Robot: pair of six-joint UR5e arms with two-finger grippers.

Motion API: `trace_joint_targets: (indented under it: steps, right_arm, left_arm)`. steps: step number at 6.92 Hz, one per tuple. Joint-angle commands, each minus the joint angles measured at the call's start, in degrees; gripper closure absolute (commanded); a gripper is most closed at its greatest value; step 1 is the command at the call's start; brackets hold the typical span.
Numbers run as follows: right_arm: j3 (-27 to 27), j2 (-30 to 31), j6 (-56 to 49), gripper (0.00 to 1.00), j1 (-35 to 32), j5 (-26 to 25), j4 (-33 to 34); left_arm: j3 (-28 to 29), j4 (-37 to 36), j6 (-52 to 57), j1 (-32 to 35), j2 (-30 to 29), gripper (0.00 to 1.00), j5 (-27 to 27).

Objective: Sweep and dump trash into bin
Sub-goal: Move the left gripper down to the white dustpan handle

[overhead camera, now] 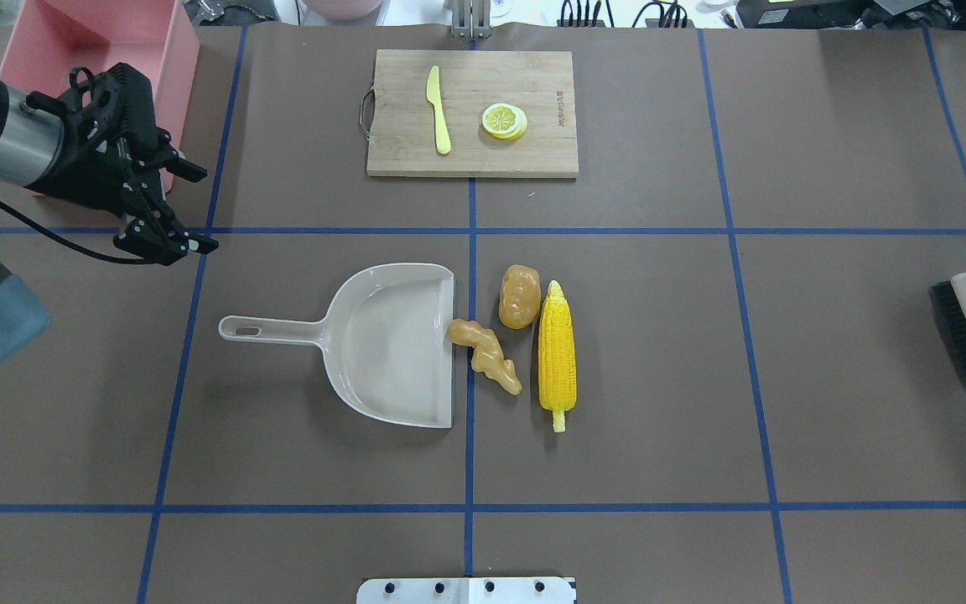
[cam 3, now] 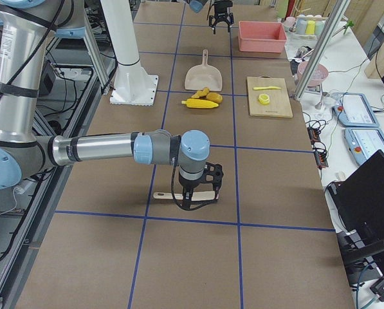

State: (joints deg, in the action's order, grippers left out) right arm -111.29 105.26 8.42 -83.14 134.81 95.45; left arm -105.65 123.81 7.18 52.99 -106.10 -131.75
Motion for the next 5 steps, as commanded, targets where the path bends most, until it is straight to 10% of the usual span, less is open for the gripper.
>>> trace_joint_targets:
  steps: [1,5]
  right_arm:
    - [-0.95,6.15,10.68,0.0,5.5,0.02,-12.4]
    - [-0.69,9.96,19.67,0.0,14.82,-1.29,-23.0]
  left_arm:
    - [0.8,5.45,-0.23,-4.28,0.1,0.02,0.09]
    - [7.98,25.83,-1.82,-10.43,3.0,0.02,5.59]
